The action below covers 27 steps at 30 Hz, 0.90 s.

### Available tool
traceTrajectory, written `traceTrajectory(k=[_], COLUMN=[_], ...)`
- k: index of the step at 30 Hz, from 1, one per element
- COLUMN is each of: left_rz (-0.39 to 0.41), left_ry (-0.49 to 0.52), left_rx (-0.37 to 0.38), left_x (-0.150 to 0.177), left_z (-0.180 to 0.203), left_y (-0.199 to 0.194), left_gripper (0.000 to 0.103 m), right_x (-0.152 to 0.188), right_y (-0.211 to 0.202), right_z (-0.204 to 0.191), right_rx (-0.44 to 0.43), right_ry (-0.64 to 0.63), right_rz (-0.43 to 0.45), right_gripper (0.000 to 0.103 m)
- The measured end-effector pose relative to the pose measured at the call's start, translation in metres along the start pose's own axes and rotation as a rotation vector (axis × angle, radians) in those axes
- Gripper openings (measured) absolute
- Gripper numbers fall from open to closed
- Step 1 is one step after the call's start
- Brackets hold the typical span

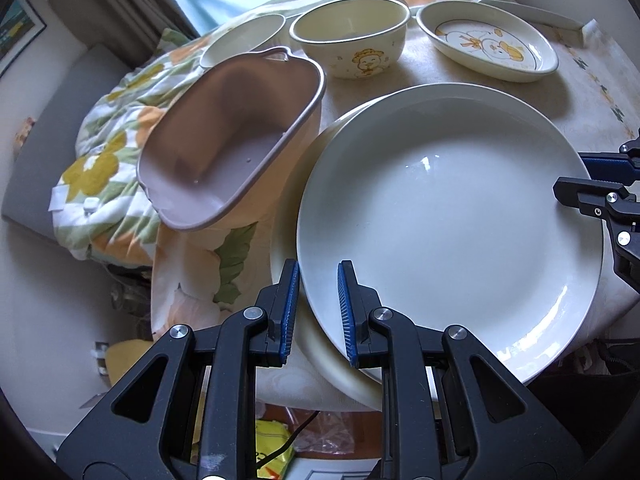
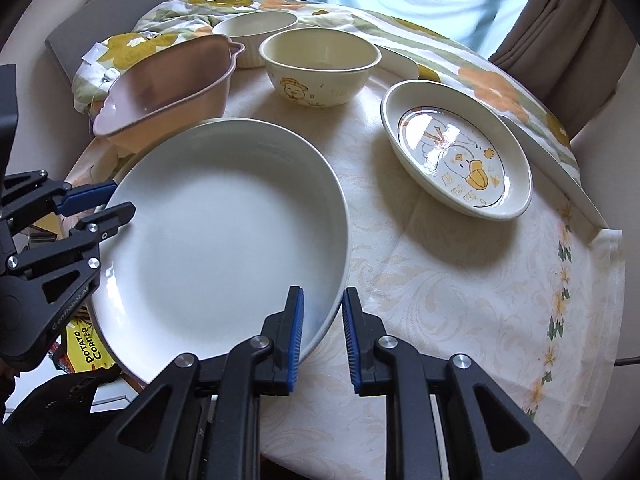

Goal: Organize plates and bowls

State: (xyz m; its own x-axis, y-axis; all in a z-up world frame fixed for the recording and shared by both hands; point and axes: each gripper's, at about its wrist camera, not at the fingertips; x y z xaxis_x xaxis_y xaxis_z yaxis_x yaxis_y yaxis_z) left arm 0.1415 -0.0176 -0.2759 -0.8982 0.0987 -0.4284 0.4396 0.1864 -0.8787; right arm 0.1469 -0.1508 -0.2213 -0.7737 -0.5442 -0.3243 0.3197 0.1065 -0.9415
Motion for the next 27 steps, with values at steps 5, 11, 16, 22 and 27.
traceTrajectory(k=[5,11,16,22,27], left_rz=[0.005,0.001,-0.012,-0.008,-0.005], left_ry=[-0.008,-0.028,-0.051,-0.095,-0.151], left_rx=[-0.029,-0.005,0.009,0.05,0.163], left_x=[0.002,0.003,0.0,-0.007,-0.018], left_z=[-0.002,-0.007,-0.01,-0.015,-0.017], left_y=[-0.001,-0.003,-0.002,-0.011,-0.023], left_gripper=[0.016,0.016,0.016,0.017,0.027], right_x=[0.0,0.0,0.001,0.004,0.013], right_y=[0.0,0.001,0.003,-0.004,-0.016], right_z=[0.002,0.003,0.004,0.019,0.041], right_rx=[-0.006,-0.011,-0.025,-0.075,-0.104], right_ry=[0.013,0.024,0.037,0.105,0.193], right_rz=[0.0,0.002,-0.002,0.036,0.102], right_gripper=[0.018,0.018,0.018,0.019,0.065])
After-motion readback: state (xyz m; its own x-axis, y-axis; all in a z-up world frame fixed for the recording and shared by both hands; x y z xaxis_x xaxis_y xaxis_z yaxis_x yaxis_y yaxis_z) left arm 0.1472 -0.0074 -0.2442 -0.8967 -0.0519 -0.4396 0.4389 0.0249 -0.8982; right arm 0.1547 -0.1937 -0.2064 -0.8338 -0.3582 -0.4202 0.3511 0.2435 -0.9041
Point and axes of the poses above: each gripper's, at about its wrist camera, not at the fingertips, and y roughly the way its jaws point, z to its right, x to its underside, and after that the axes turned 8 degrees about -y, right-handed
